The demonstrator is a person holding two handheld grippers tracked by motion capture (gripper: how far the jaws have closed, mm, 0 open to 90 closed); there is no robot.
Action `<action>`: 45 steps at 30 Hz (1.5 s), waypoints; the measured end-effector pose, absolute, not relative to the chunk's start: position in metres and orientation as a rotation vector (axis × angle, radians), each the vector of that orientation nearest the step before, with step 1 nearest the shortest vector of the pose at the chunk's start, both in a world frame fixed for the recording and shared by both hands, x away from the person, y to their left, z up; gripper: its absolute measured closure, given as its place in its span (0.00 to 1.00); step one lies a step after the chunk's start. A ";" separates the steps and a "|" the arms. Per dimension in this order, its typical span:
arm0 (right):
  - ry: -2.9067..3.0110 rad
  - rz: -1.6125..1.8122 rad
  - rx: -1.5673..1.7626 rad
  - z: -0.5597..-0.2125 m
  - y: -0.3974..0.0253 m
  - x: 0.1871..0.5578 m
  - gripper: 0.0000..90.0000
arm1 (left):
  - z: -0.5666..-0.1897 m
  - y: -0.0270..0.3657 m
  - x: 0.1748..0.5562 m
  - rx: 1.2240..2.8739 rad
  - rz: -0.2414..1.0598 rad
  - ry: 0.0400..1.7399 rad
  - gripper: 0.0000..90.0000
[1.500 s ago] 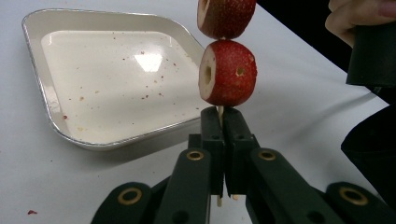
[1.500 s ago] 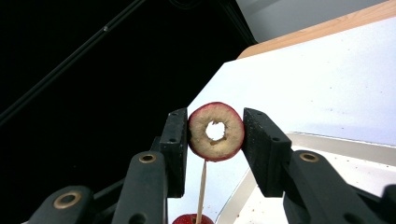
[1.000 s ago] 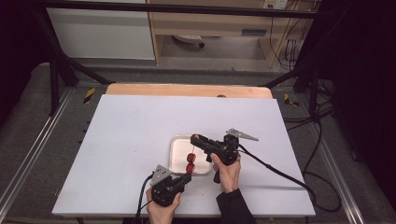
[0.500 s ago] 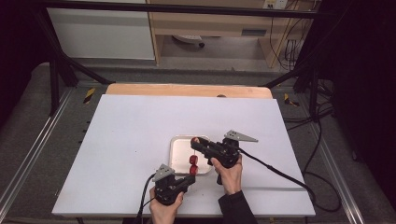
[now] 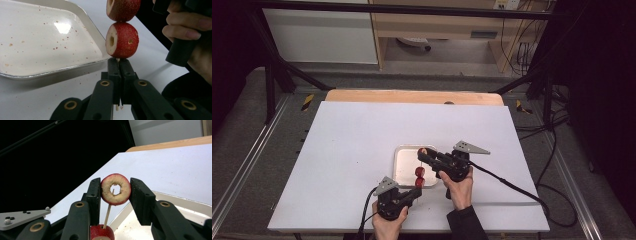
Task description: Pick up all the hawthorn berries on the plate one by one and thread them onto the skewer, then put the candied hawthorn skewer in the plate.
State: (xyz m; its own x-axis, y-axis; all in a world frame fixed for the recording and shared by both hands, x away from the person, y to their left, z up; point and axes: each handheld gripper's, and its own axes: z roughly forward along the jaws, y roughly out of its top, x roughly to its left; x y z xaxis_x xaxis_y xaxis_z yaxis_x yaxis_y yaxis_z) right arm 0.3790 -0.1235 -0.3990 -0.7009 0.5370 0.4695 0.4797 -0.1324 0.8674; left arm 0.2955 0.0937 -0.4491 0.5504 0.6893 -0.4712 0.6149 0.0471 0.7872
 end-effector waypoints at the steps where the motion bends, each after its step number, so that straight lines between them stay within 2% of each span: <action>1: 2.037 2.000 1.194 -0.399 -0.123 0.379 0.69 | -0.449 0.094 0.295 1.635 0.106 1.117 0.99; 3: 2.037 1.996 1.193 -0.398 -0.124 0.381 0.68 | -0.448 0.096 0.294 1.648 0.134 1.105 0.99; 5: 2.036 1.982 1.183 -0.396 -0.125 0.382 0.56 | -0.448 0.099 0.295 1.654 0.158 1.106 0.99; 10: 2.049 1.905 1.185 -0.389 -0.132 0.384 0.37 | -0.447 0.106 0.296 1.682 0.211 1.111 0.99; 14: 2.124 1.761 1.170 -0.392 -0.135 0.388 0.18 | -0.444 0.112 0.297 1.723 0.251 1.097 0.99; 18: 2.226 1.607 1.137 -0.398 -0.140 0.391 0.08 | -0.441 0.118 0.300 1.760 0.277 1.096 0.99; 30: 2.345 1.332 1.077 -0.418 -0.181 0.381 0.02 | -0.425 0.128 0.317 1.892 0.336 1.067 0.98; 45: 2.377 1.244 1.117 -0.438 -0.217 0.362 0.02 | -0.410 0.127 0.343 1.988 0.354 1.070 0.98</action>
